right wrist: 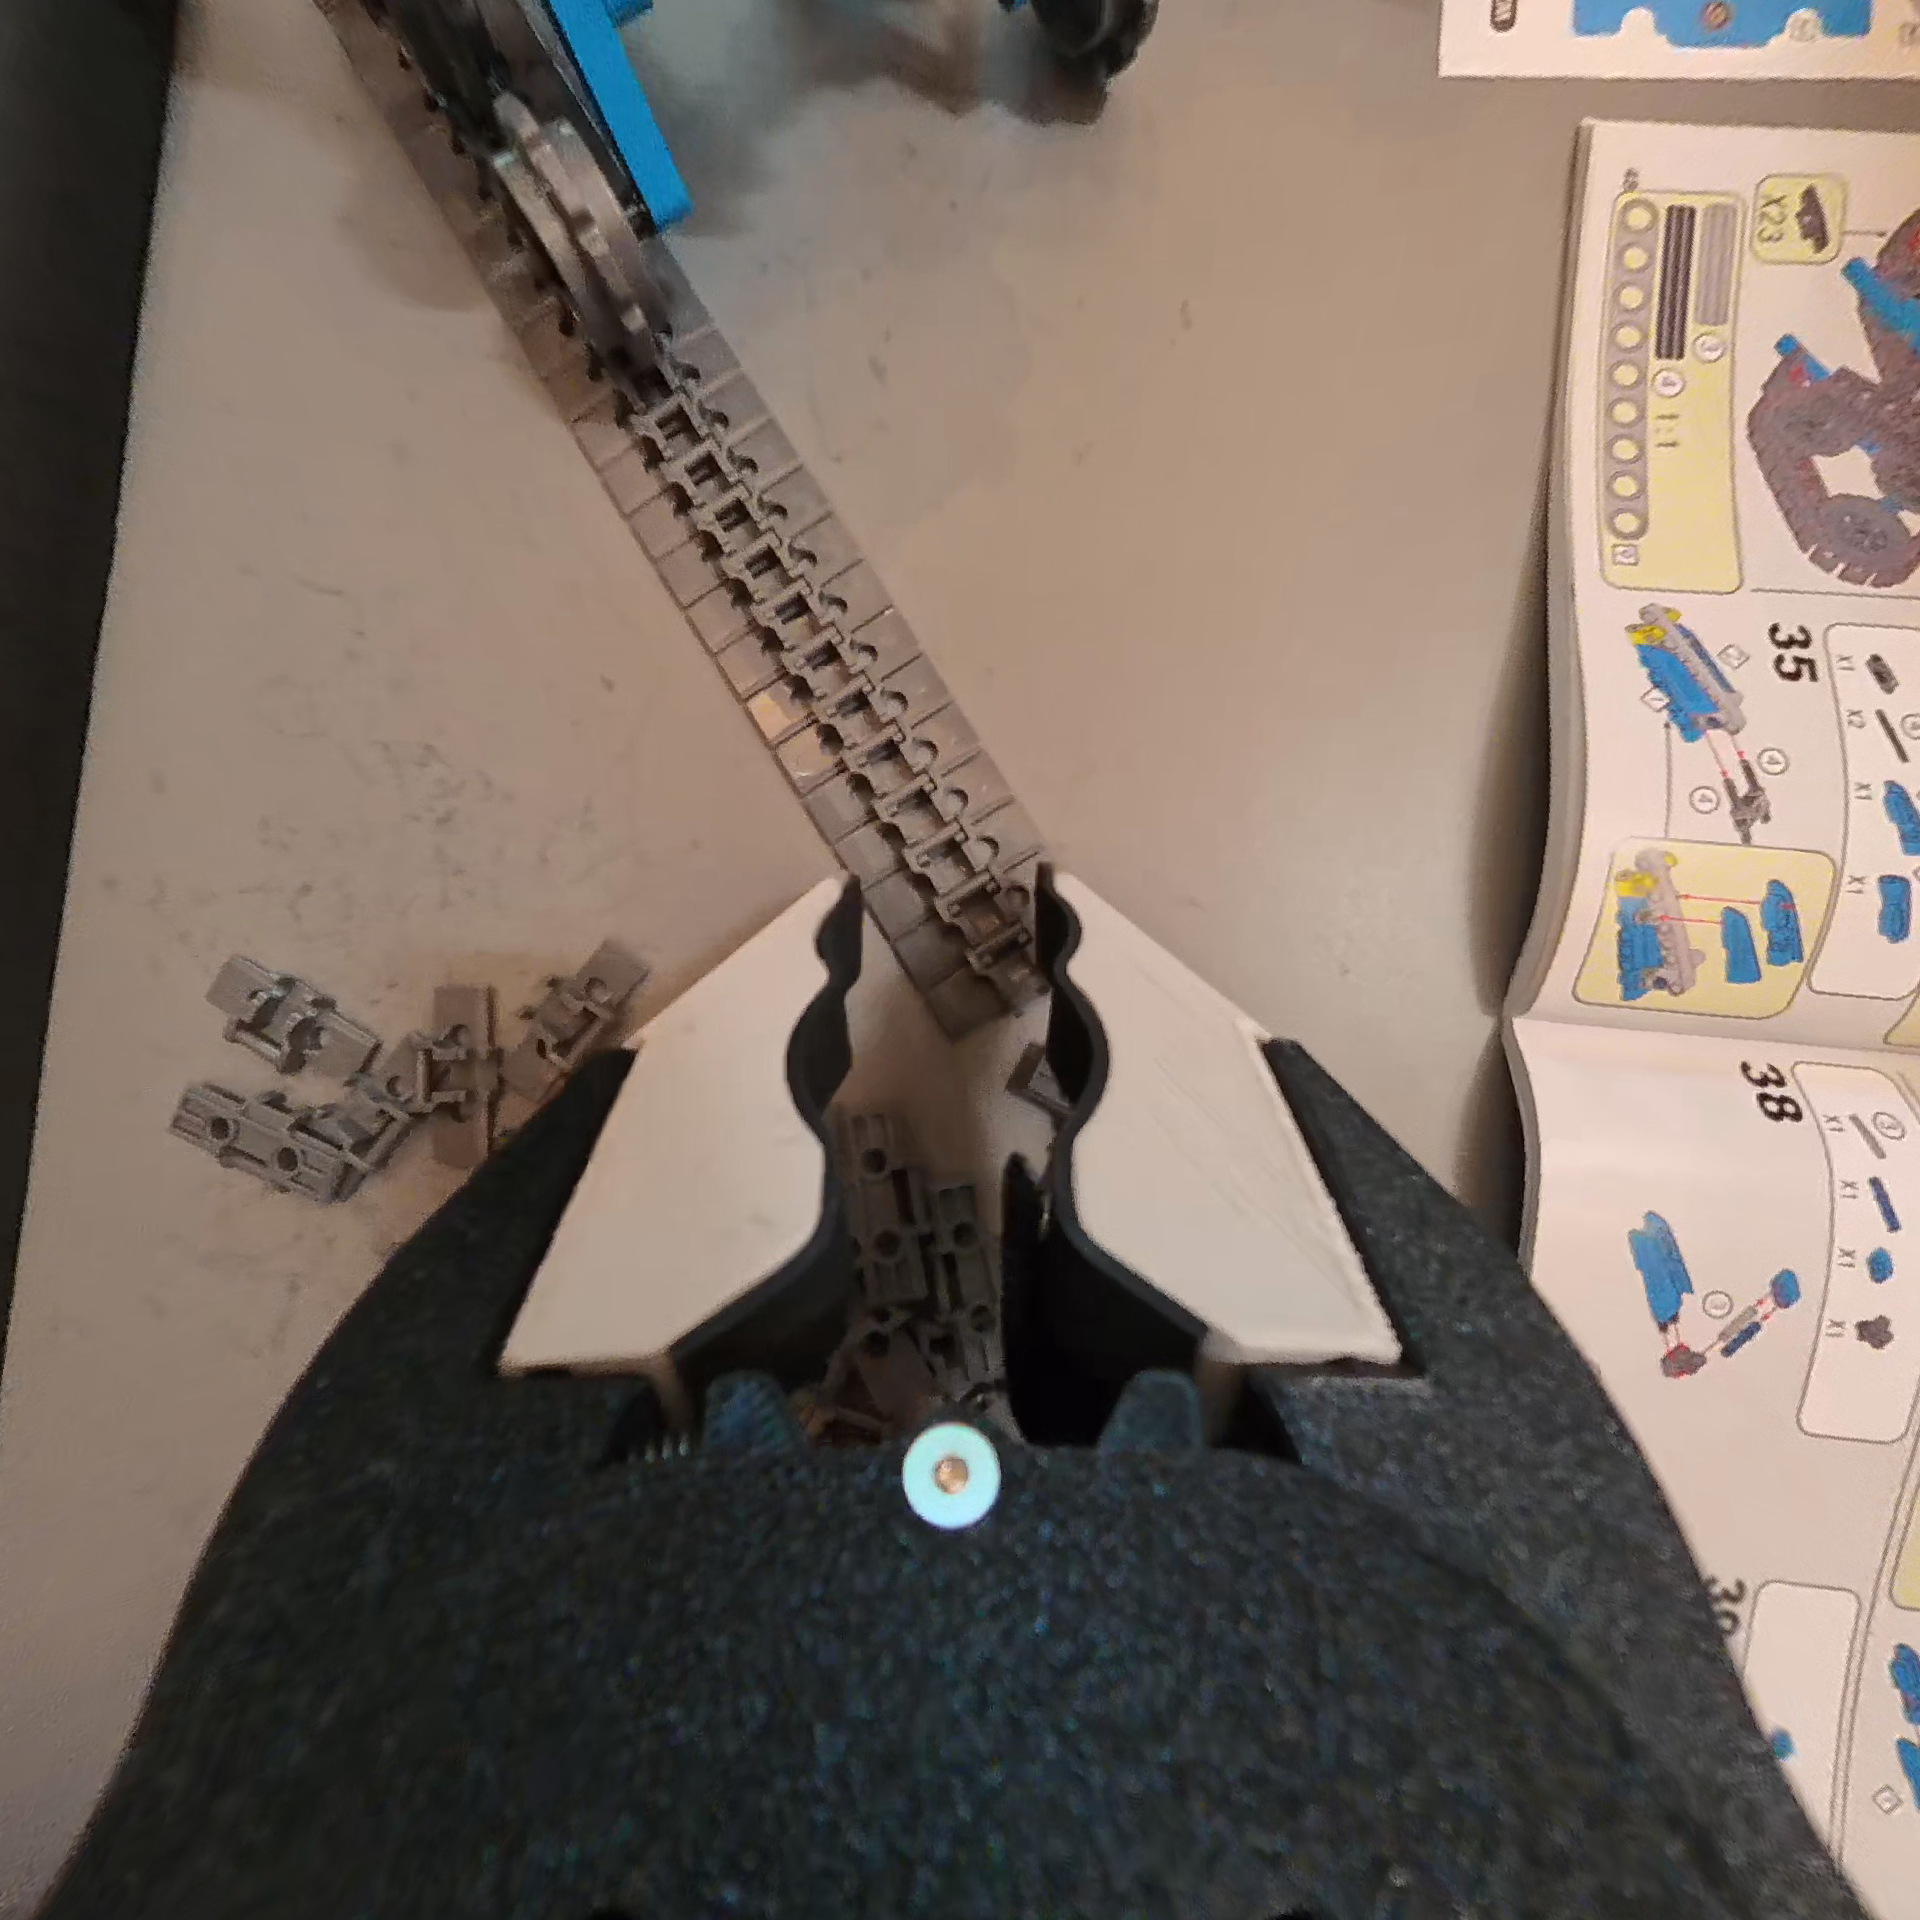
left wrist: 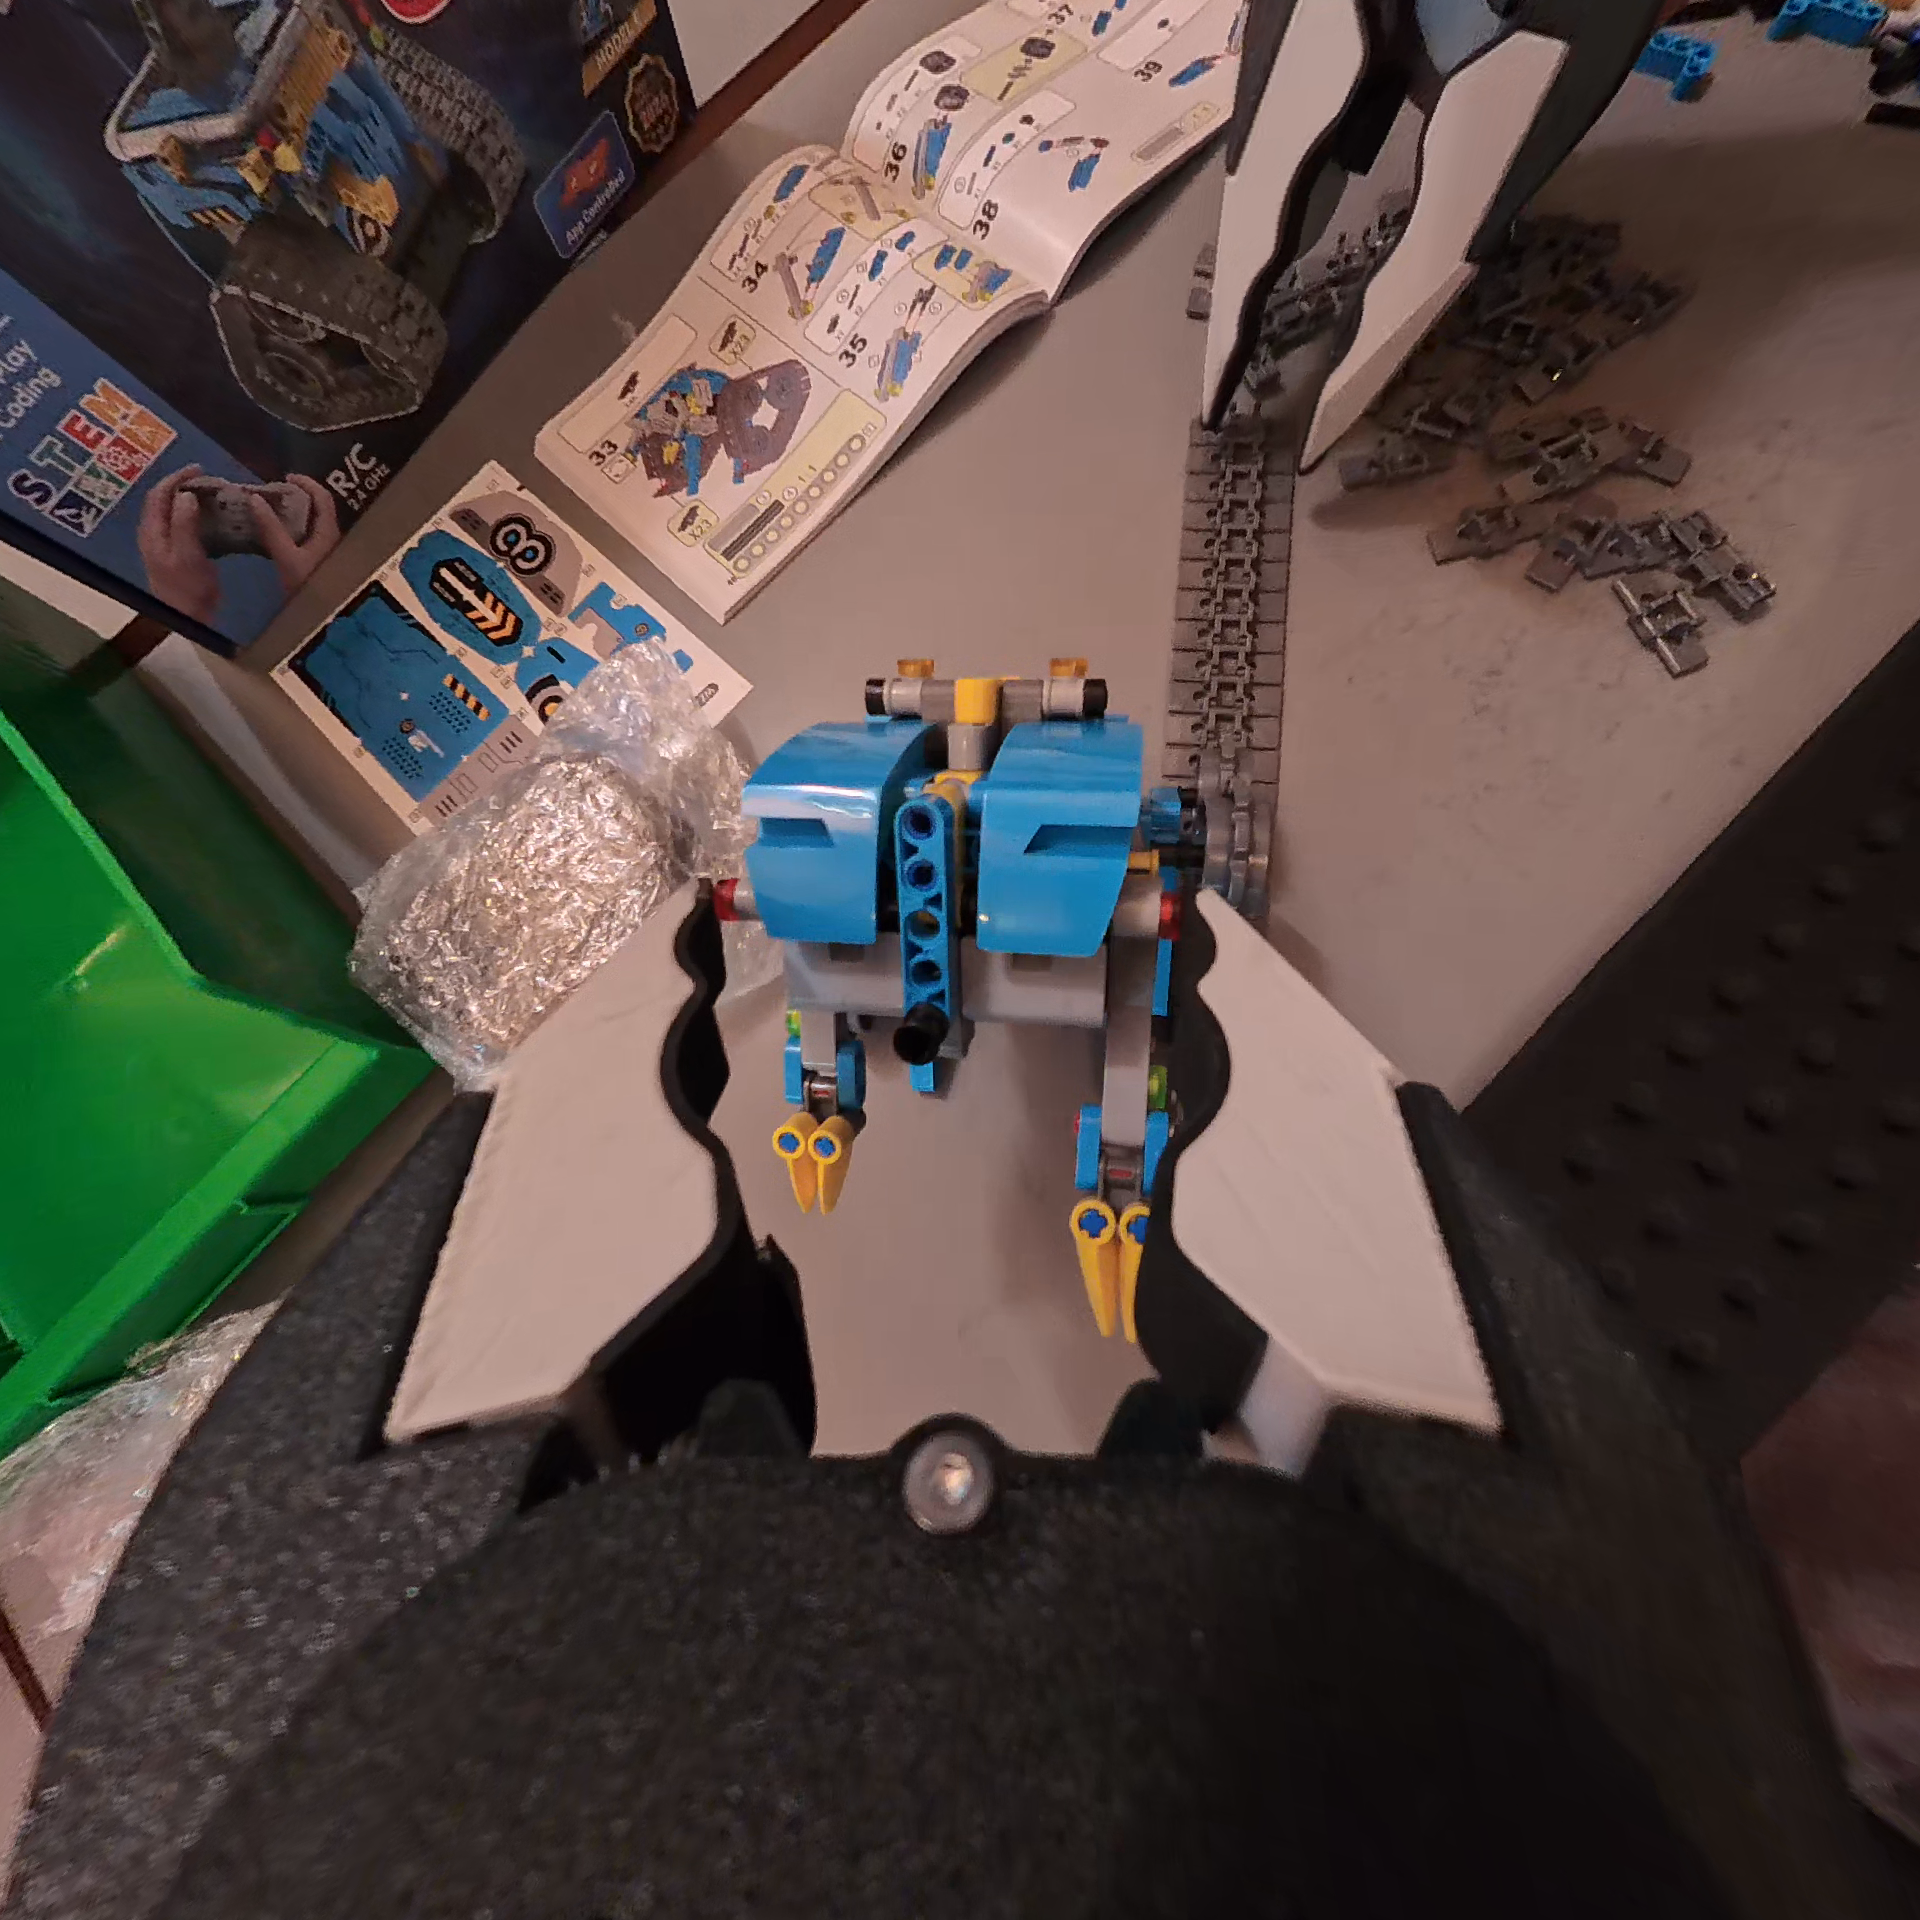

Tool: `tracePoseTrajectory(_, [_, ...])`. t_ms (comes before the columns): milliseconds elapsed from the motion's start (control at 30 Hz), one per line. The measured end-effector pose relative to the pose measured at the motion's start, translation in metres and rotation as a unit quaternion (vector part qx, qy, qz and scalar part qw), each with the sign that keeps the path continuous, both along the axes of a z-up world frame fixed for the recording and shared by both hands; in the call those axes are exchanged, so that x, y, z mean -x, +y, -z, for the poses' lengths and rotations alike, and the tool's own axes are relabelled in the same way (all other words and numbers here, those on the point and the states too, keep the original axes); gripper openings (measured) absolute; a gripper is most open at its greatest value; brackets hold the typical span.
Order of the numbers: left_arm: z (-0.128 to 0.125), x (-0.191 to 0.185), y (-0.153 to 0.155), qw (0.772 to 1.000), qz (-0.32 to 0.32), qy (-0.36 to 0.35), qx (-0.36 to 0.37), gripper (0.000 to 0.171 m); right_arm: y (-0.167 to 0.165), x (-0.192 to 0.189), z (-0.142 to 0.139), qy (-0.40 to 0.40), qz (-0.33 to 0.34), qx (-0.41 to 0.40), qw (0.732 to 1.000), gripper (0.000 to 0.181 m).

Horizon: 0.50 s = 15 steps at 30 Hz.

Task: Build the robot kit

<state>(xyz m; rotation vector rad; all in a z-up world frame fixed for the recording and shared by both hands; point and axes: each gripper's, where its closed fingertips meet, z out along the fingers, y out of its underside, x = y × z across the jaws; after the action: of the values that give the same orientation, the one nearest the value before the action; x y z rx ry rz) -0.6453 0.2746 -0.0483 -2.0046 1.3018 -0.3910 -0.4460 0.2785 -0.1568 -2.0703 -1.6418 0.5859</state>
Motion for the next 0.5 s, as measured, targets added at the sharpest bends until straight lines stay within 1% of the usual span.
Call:
tracePoseTrajectory(133, [0.001, -0.005, 0.001, 1.000, 0.004, 0.013, -0.004, 0.086, 0.002, -0.007, 0.012, -0.034, 0.002, -0.012, 0.999, 0.032])
tracePoseTrajectory(500, [0.001, -0.009, 0.002, 1.000, 0.001, 0.015, -0.008, 0.087, 0.002, -0.006, 0.011, -0.042, -0.001, -0.011, 0.999, 0.032])
